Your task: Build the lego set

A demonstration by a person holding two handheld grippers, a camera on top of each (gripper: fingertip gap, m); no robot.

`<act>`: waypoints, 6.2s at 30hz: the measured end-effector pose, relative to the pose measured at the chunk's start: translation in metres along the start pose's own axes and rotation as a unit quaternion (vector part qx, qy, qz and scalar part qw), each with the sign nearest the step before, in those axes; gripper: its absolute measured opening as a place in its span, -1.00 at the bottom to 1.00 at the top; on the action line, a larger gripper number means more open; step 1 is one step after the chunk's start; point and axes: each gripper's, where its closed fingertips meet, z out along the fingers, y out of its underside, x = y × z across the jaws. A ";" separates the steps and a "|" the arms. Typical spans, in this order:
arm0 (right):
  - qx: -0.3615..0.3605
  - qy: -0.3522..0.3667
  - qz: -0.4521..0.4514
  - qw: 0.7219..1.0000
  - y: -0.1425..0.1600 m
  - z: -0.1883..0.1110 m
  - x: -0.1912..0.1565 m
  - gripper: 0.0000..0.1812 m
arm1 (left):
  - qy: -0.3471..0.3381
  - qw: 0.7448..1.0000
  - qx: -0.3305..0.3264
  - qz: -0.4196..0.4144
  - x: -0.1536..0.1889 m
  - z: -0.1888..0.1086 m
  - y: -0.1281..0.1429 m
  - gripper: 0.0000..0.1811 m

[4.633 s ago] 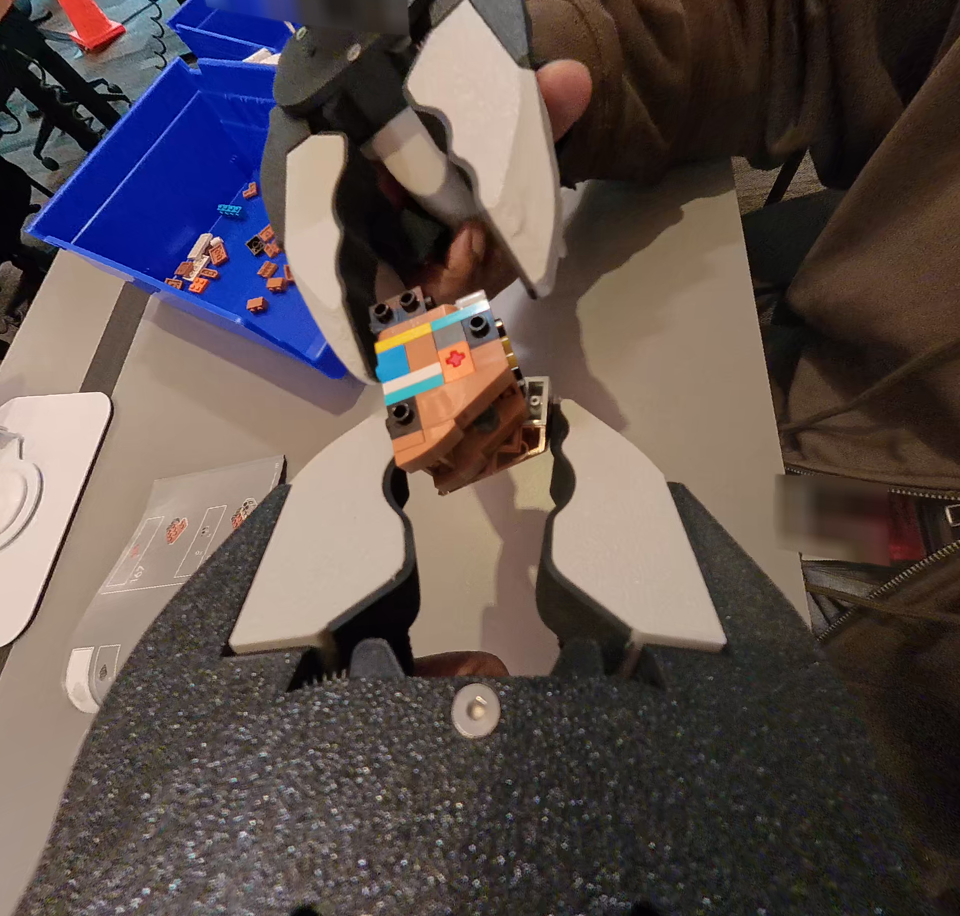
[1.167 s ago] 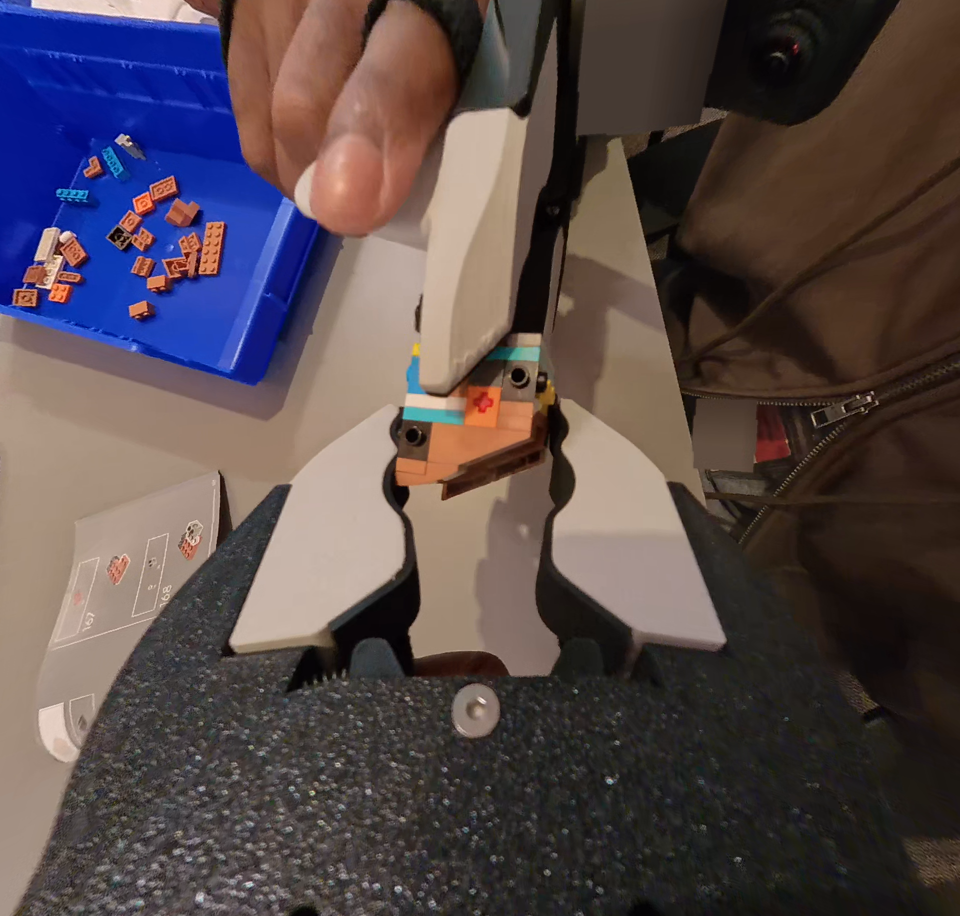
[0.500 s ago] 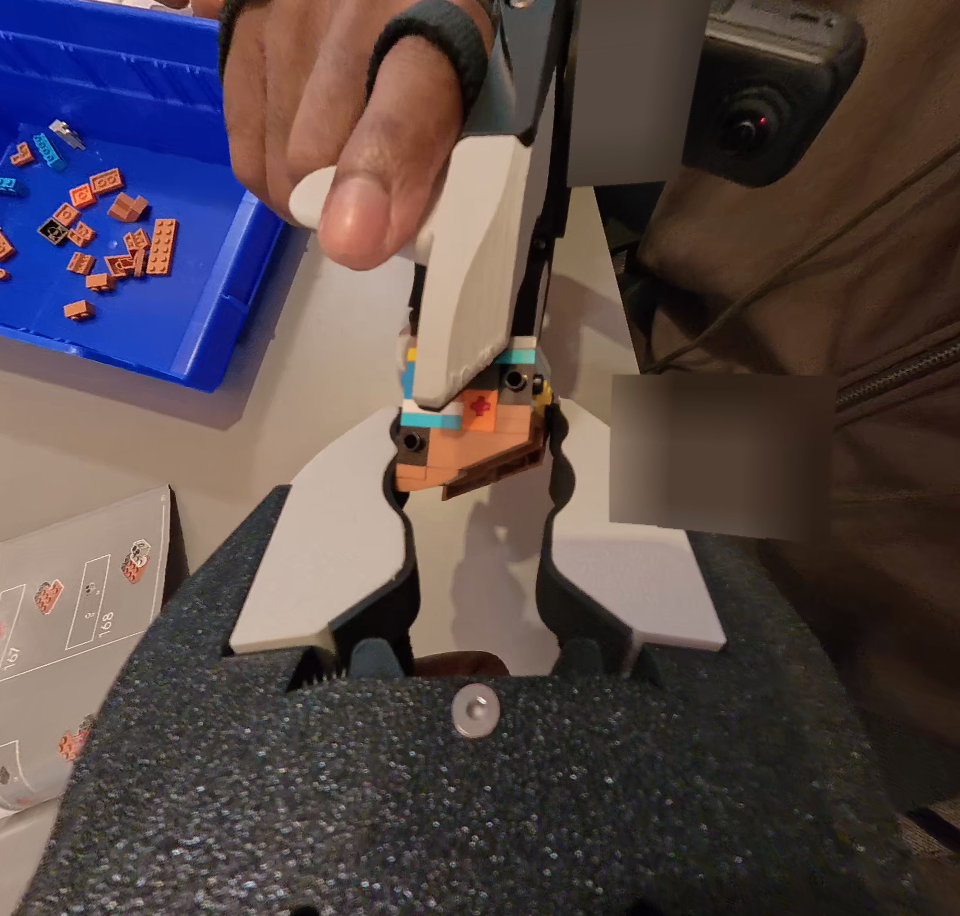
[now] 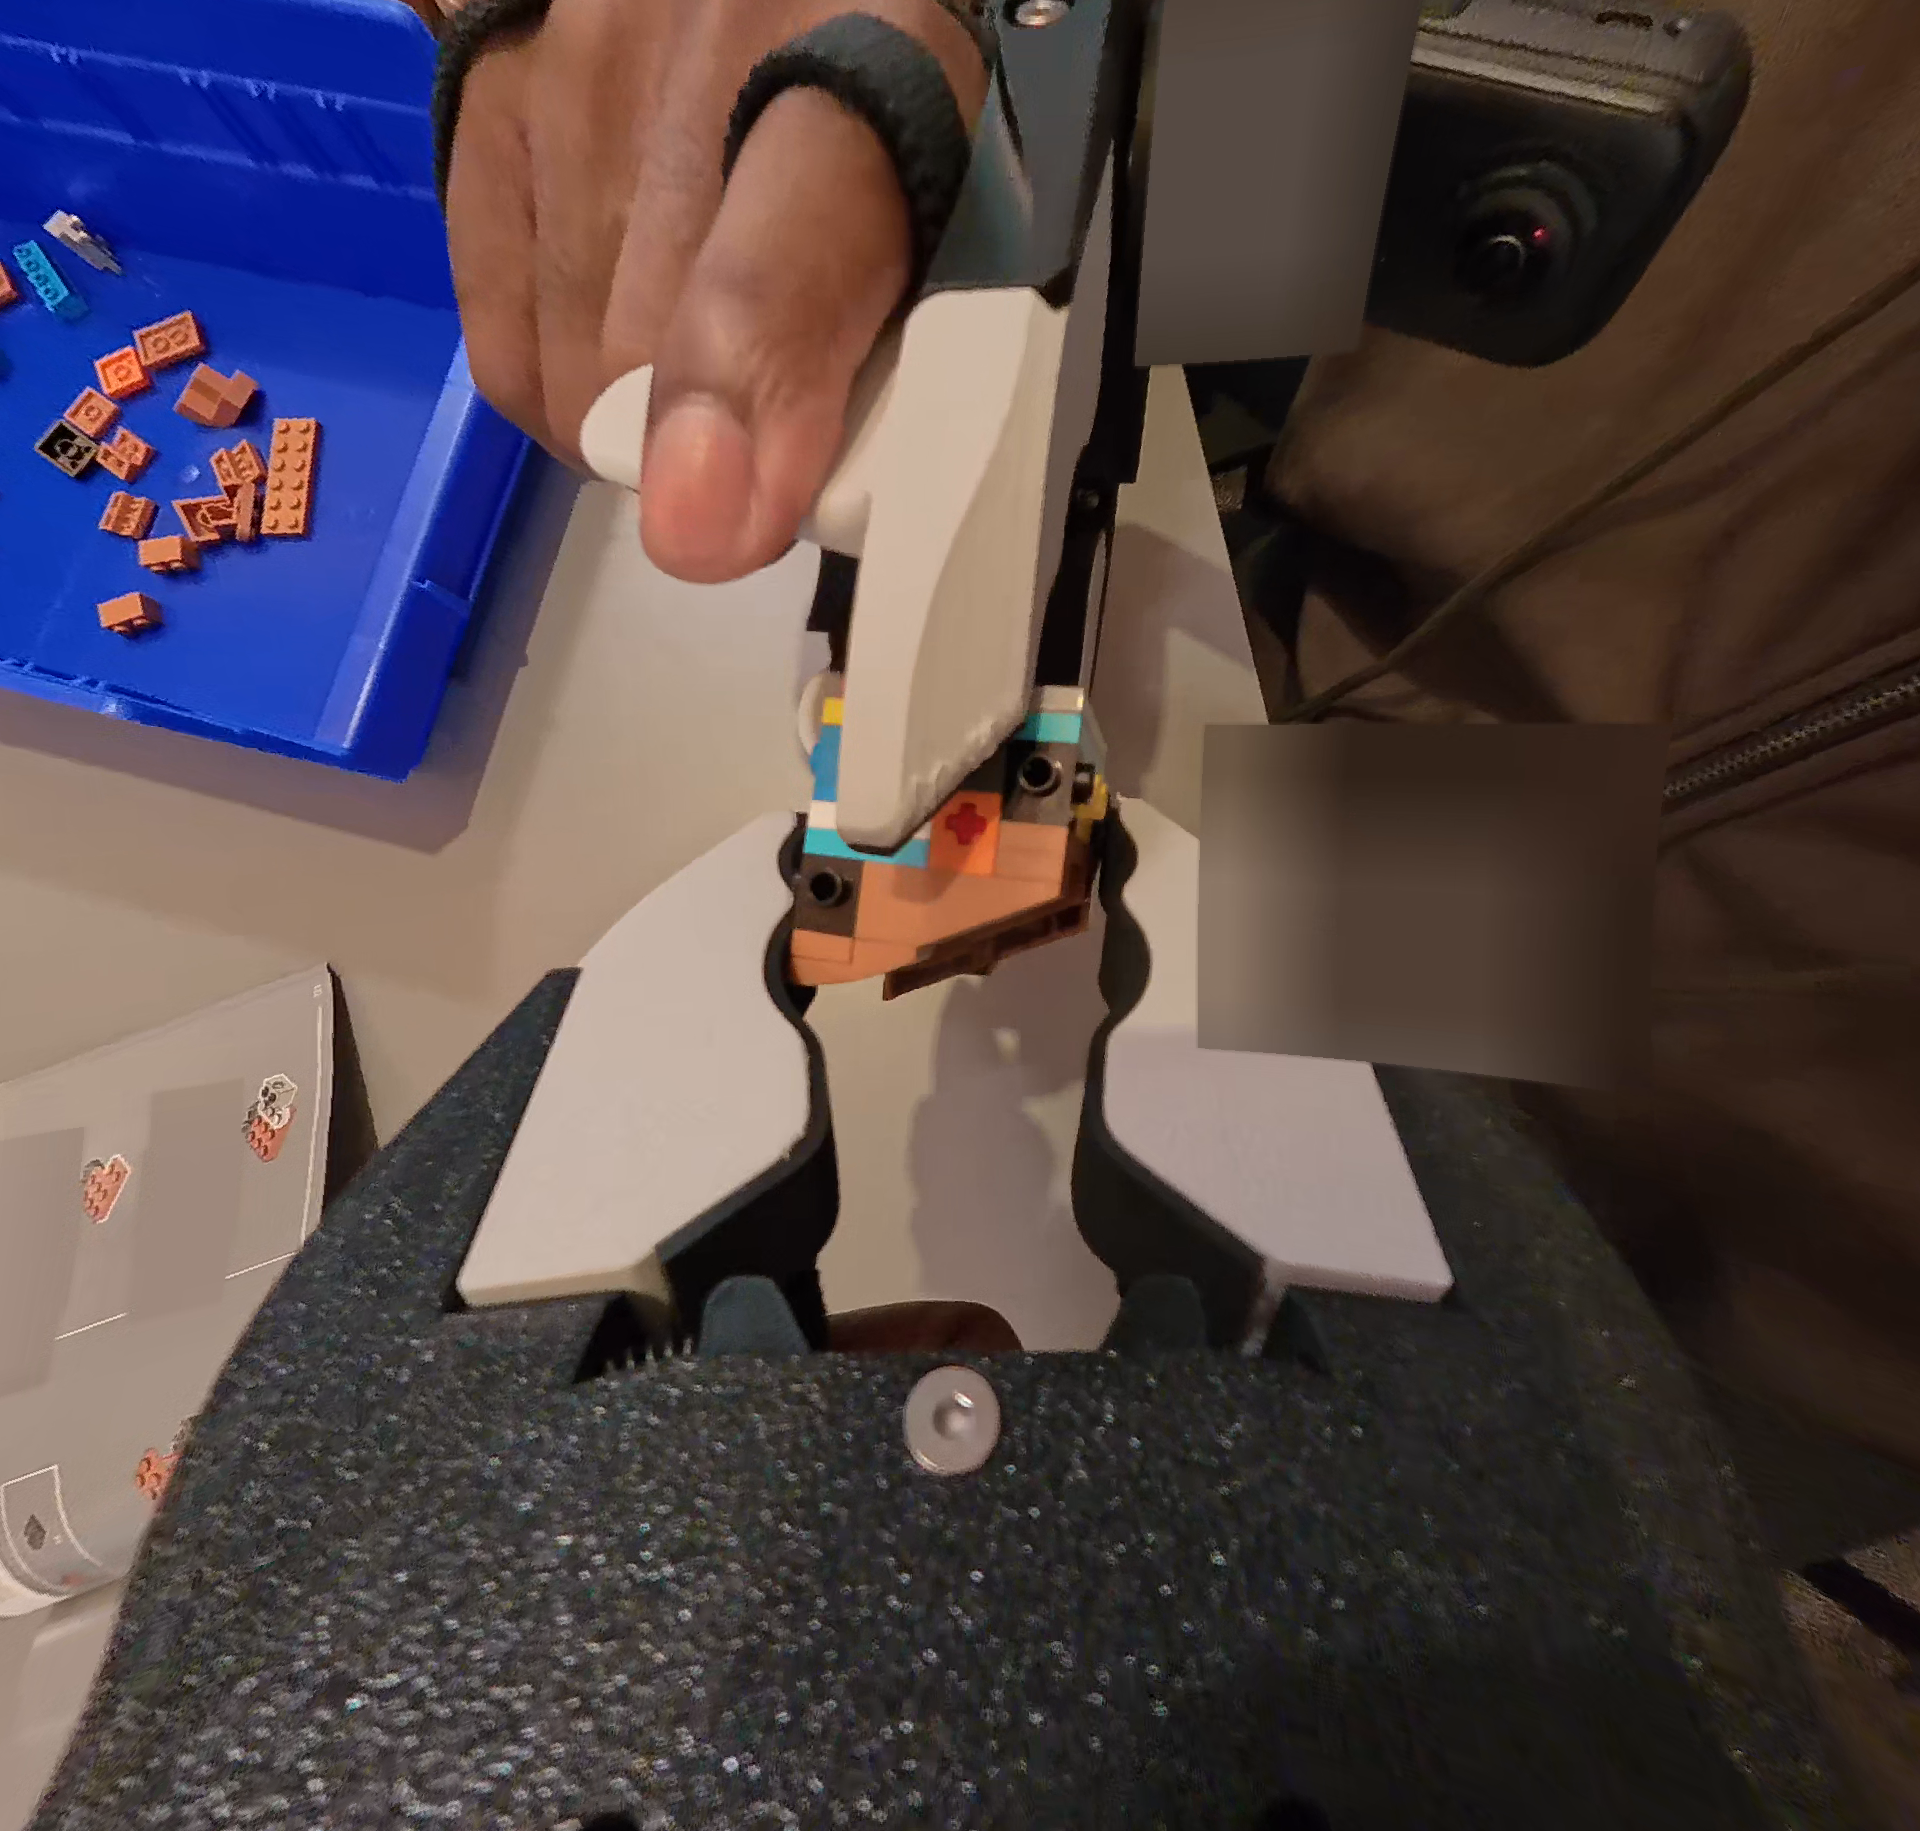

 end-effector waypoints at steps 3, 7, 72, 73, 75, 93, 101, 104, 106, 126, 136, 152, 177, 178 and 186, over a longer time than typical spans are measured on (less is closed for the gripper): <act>0.001 0.007 -0.006 1.000 -0.002 -0.002 0.002 -0.28 | -0.002 1.000 -0.006 0.006 0.002 0.000 -0.002 -0.41; 0.009 0.013 -0.010 1.000 -0.006 -0.005 0.004 -0.28 | 0.003 1.000 -0.007 0.011 0.006 0.000 -0.005 -0.41; 0.036 0.110 -0.071 0.991 -0.016 0.014 0.014 -0.29 | -0.003 0.913 0.404 -0.049 0.006 -0.013 -0.008 -0.36; 0.036 0.109 -0.074 0.991 -0.016 0.015 0.013 -0.29 | -0.005 0.914 0.404 -0.048 0.006 -0.012 -0.007 -0.36; 0.038 0.109 -0.077 0.990 -0.016 0.016 0.013 -0.29 | -0.010 0.913 0.405 -0.046 0.005 -0.013 -0.006 -0.37; 0.044 0.044 -0.054 0.997 -0.005 0.032 -0.004 -0.22 | -0.023 0.889 0.453 -0.065 -0.007 -0.018 0.010 -0.38; 0.047 0.042 -0.042 0.997 -0.003 0.033 -0.002 -0.31 | -0.016 0.879 0.472 -0.072 -0.009 -0.019 0.011 -0.37; 0.047 0.048 -0.040 0.997 -0.003 0.033 -0.002 -0.31 | -0.011 0.876 0.477 -0.076 -0.009 -0.020 0.011 -0.37; 0.046 0.054 -0.041 0.997 -0.002 0.033 -0.002 -0.31 | -0.004 0.873 0.481 -0.083 -0.009 -0.020 0.011 -0.37; 0.045 0.054 -0.045 0.997 0.001 0.034 -0.002 -0.28 | -0.004 0.851 0.515 -0.098 -0.016 -0.024 0.013 -0.37; 0.049 0.051 -0.049 0.996 -0.001 0.033 0.002 -0.27 | -0.001 0.828 0.553 -0.095 -0.017 -0.034 0.012 -0.37; -0.003 -0.139 0.421 0.896 0.031 0.012 0.023 -0.28 | -0.086 0.828 0.546 -0.090 -0.033 -0.042 0.019 -0.38; -0.082 -0.294 0.585 0.751 0.016 0.045 0.000 -0.57 | -0.103 0.848 0.512 -0.091 -0.036 -0.033 0.024 -0.37; -0.082 -0.298 0.583 0.751 0.016 0.045 -0.001 -0.57 | -0.101 0.849 0.511 -0.092 -0.036 -0.032 0.024 -0.37; -0.080 -0.319 0.581 0.745 0.016 0.044 -0.006 -0.57 | -0.092 0.856 0.499 -0.096 -0.035 -0.028 0.025 -0.37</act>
